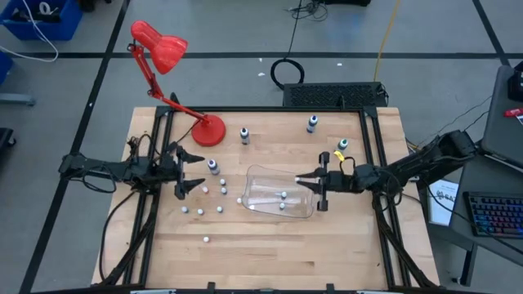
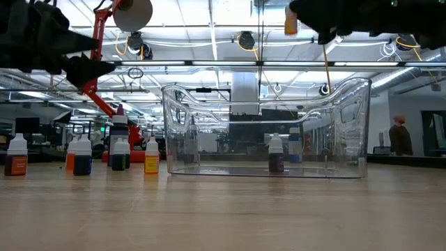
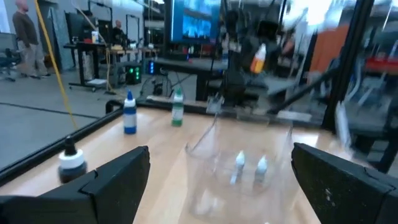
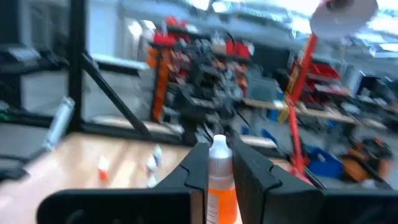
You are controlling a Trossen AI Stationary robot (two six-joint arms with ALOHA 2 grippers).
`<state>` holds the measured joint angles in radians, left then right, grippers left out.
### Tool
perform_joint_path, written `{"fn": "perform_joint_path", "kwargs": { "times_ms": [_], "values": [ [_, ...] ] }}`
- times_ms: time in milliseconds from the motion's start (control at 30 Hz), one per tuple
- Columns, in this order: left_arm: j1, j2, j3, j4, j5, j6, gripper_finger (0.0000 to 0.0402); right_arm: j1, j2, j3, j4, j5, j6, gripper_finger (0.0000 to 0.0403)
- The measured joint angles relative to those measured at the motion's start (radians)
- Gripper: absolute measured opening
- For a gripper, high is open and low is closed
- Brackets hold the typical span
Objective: Pick & Place food coloring
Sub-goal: Put the small orange food coloring bottle into the transparent bin
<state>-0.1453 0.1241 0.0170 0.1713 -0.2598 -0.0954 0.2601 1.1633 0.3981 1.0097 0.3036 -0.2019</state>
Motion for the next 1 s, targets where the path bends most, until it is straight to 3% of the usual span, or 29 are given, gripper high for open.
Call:
{"fn": "perform_joint_path", "kwargs": {
  "times_ms": [433,600,833,1000],
  "values": [
    [0.001,0.000,0.000,0.066,-0.124,-0.112,0.0388,-0.110,0.255,-0.010,0.386,-0.205,0.009,0.0036],
    [0.001,0.006,0.000,0.060,-0.186,-0.180,0.0388,-0.123,0.337,0.027,0.399,-0.210,0.009,0.0036],
    [0.001,0.033,0.000,-0.024,-0.308,-0.251,0.0388,-0.123,0.356,0.060,0.402,-0.299,0.005,0.0036],
    [0.001,0.098,0.000,-0.047,-0.254,-0.329,0.0388,-0.123,0.356,0.061,0.404,-0.310,0.002,0.0036]
  ]
}}
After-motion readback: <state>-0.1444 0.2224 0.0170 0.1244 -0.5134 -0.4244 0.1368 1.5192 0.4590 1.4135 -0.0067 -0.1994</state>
